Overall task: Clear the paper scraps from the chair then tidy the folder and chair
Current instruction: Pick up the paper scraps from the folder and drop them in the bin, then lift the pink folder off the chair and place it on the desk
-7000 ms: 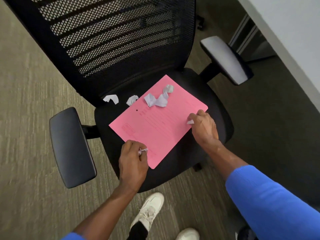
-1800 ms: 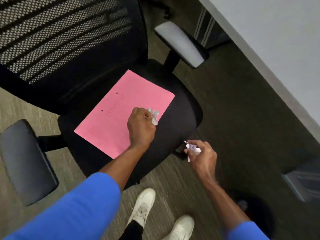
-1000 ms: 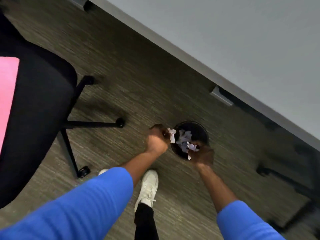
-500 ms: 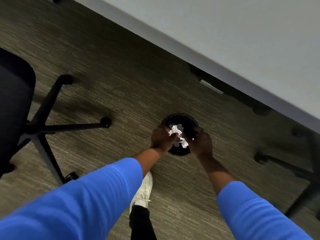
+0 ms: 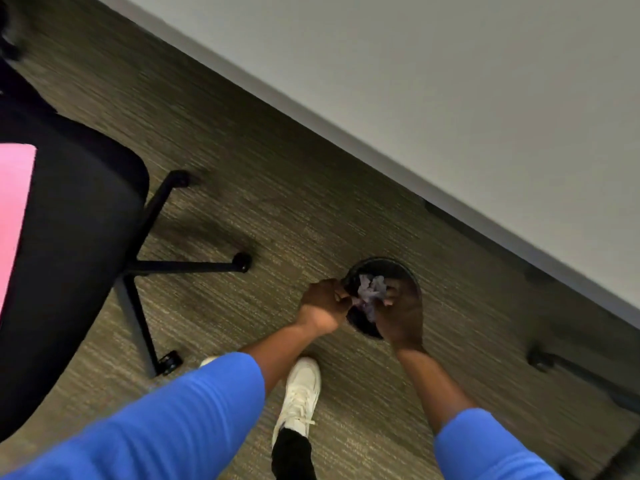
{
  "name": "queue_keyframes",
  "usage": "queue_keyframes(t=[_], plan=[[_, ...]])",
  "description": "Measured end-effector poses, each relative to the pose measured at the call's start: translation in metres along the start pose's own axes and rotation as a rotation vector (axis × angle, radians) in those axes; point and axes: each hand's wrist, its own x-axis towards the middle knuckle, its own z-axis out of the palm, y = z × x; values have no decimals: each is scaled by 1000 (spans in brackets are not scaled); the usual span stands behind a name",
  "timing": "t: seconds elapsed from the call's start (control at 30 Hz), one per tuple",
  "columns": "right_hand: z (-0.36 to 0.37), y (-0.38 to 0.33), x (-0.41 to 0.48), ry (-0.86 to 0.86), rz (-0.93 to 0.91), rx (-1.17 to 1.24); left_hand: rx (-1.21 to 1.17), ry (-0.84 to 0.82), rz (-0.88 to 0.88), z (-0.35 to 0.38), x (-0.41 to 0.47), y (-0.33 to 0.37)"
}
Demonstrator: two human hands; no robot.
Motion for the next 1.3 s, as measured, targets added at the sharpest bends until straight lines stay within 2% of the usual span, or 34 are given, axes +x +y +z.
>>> queue_keyframes(t=[0.23, 0.43, 0.63, 0.83, 0.93, 1.13, 1.3], plan=[[25, -81, -25, -187, 18, 89, -29, 120, -84, -90, -18, -18], [46, -181, -70, -298, -173, 85, -125, 298, -106, -190, -48, -63], [91, -278, -130, -314, -422, 172, -255, 469, -160, -284, -88, -134], [143, -345, -182, -430, -487, 252, -251, 634, -211, -361, -125, -184], [169, -369, -200, -470, -486, 262, -215, 713, -229, -392, -140, -204], [216, -406, -224, -522, -358, 235, -36, 878, -335, -448, -158, -262], [238, -423, -240, -523, -284, 157, 99, 899, -512, -481, -168, -324]])
